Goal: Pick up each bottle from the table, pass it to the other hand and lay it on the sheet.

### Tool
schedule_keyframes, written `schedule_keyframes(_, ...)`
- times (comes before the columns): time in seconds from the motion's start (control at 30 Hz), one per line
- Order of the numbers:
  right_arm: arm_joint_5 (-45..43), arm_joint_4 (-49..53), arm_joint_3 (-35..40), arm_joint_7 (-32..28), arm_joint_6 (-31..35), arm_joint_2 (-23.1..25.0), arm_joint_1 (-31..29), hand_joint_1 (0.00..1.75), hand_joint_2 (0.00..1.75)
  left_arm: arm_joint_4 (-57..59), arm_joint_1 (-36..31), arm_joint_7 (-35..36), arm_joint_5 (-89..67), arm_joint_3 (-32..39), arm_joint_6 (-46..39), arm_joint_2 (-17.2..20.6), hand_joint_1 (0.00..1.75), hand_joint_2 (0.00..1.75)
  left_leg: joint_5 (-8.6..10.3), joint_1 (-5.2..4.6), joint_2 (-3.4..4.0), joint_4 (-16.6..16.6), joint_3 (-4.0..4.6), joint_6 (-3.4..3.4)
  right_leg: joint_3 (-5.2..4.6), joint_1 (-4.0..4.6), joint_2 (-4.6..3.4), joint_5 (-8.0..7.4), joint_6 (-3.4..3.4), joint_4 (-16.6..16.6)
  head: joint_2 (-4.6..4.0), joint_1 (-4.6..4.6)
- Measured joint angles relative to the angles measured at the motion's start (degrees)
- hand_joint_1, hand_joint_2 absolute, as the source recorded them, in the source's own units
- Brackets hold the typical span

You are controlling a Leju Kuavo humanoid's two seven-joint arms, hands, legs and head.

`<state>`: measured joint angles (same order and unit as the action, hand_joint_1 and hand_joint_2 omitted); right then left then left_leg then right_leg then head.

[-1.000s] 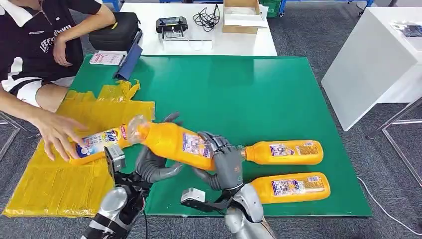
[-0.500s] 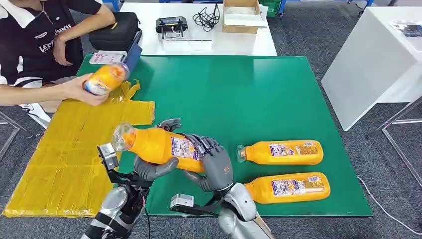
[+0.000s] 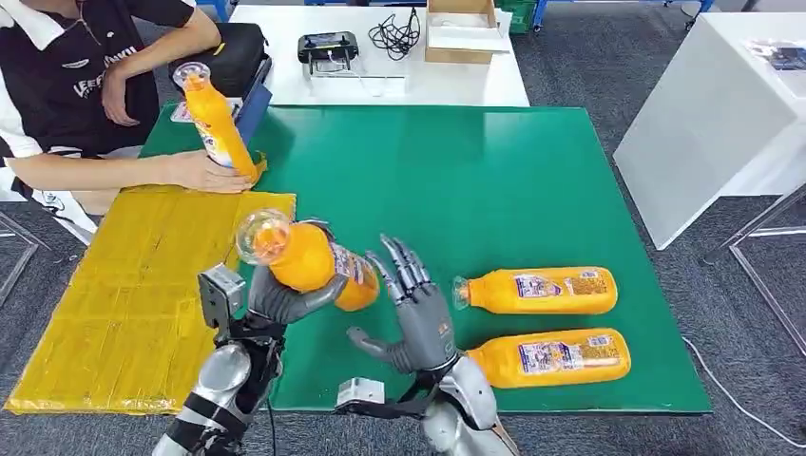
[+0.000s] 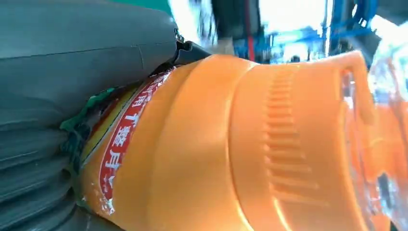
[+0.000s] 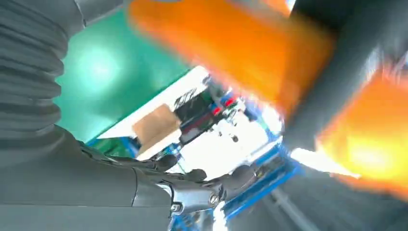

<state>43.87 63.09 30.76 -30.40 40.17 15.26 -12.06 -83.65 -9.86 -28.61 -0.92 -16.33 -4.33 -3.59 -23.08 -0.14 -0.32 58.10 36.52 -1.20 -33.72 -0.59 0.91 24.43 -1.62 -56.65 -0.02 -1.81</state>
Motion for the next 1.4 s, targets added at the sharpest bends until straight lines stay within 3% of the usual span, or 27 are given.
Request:
schedule_keyframes(0.17,-1.4,9.6,-3.0,4.0,0.0,-2.1,2.4,0.00,1.75,2.2,-4.2,6.5,-35.4,-0.7,-17.1,3.3,1.75,1.75,0.01,-0.01,0.01,0.0,-0.01,0.00,-0.01,-0.02,0.00,-0.01,0.00,0.0,0.00,-0.02)
schedule_keyframes(0.3,1.1,18.0,-5.3,5.9,0.0,-4.5,5.2,0.00,1.75,5.7,-7.6,14.9,-52.0,-1.2,-17.1,6.8,1.75,1.75,0.01,-0.01,0.04,0.0,0.00,0.00,-0.01,-0.01,-0.02,-0.01,-0.01,0.0,0.00,0.00)
schedule_keyframes(0.43,1.8,24.3,-7.9,5.7,0.0,-5.8,7.9,0.00,1.75,8.9,-10.0,18.4,-56.3,-1.2,-15.0,9.3,1.75,1.75,0.00,0.00,0.05,0.0,0.02,0.00,-0.04,0.00,-0.03,-0.01,-0.01,0.0,0.00,-0.02)
schedule_keyframes(0.57,4.4,29.8,-11.8,0.0,0.0,-4.6,10.9,0.00,1.75,12.8,-12.6,24.2,-60.5,-1.2,-11.5,10.6,1.75,1.75,0.00,0.00,0.01,0.0,0.08,0.00,-0.08,0.00,-0.01,0.00,0.00,0.0,0.00,-0.02)
schedule_keyframes(0.67,6.9,33.8,-15.0,-0.3,0.0,-4.1,12.9,0.00,1.75,17.3,-15.0,26.8,-62.0,-0.8,-10.6,11.6,1.75,1.75,0.00,0.00,0.06,0.0,0.08,0.00,-0.09,0.00,-0.11,-0.01,0.00,0.0,0.00,-0.02)
schedule_keyframes(0.77,9.3,35.6,-16.6,2.3,0.0,-4.2,13.9,0.00,1.75,21.5,-16.6,30.2,-64.8,-0.1,-10.7,11.9,1.75,1.75,0.01,0.00,0.08,0.0,0.08,0.00,-0.08,-0.01,-0.11,-0.01,0.00,0.0,0.00,-0.02)
schedule_keyframes(0.9,12.8,35.9,-16.9,12.5,-0.8,-6.7,14.0,0.00,1.75,27.4,-17.3,33.2,-68.4,0.6,-11.1,11.7,1.75,1.75,0.01,-0.02,0.09,0.0,0.08,0.00,-0.07,-0.02,-0.11,-0.01,-0.01,0.0,0.00,0.00)
schedule_keyframes(0.93,13.8,35.6,-16.9,14.8,-2.0,-7.9,13.8,0.00,1.75,28.6,-17.3,33.4,-69.0,0.6,-11.2,11.4,1.47,1.75,0.01,-0.03,0.07,0.0,0.08,0.00,-0.05,-0.03,-0.10,-0.02,-0.01,0.0,0.00,-0.02)
schedule_keyframes(0.97,14.7,35.2,-17.0,16.7,-3.5,-8.7,13.4,0.00,1.75,29.6,-17.3,33.5,-69.4,0.7,-11.2,11.2,0.54,1.75,0.01,-0.05,0.07,0.0,0.09,0.00,-0.04,-0.04,-0.11,-0.03,-0.02,0.0,0.00,0.00)
schedule_keyframes(1.0,15.4,34.6,-17.0,18.0,-5.4,-9.7,12.9,0.00,1.75,30.6,-17.3,33.7,-69.7,0.7,-11.3,10.9,0.54,1.75,0.01,-0.07,0.08,0.0,0.09,-0.01,-0.05,-0.04,-0.11,-0.03,-0.03,0.0,0.00,-0.02)
schedule_keyframes(1.03,15.8,34.0,-17.0,19.0,-7.1,-10.5,12.4,0.00,1.75,31.5,-17.3,34.0,-70.3,0.7,-11.4,10.5,0.09,1.75,0.01,-0.08,0.06,0.0,0.09,-0.01,-0.05,-0.05,-0.10,-0.03,-0.03,0.0,0.00,-0.02)
schedule_keyframes(1.07,16.0,33.3,-17.0,19.8,-8.5,-11.4,11.9,0.00,1.75,32.3,-17.3,34.4,-71.0,0.7,-11.5,10.1,0.00,1.75,0.01,-0.09,0.02,0.0,0.10,-0.01,-0.04,-0.05,-0.09,-0.03,-0.03,0.0,0.00,-0.02)
schedule_keyframes(1.4,19.4,25.0,-16.9,26.2,-18.1,-16.9,6.2,0.00,1.75,39.1,-18.1,35.0,-72.1,0.7,-12.9,6.8,0.00,1.75,0.02,-0.09,-0.01,0.0,0.07,-0.01,0.03,-0.04,-0.08,-0.03,-0.04,0.0,0.00,-0.04)
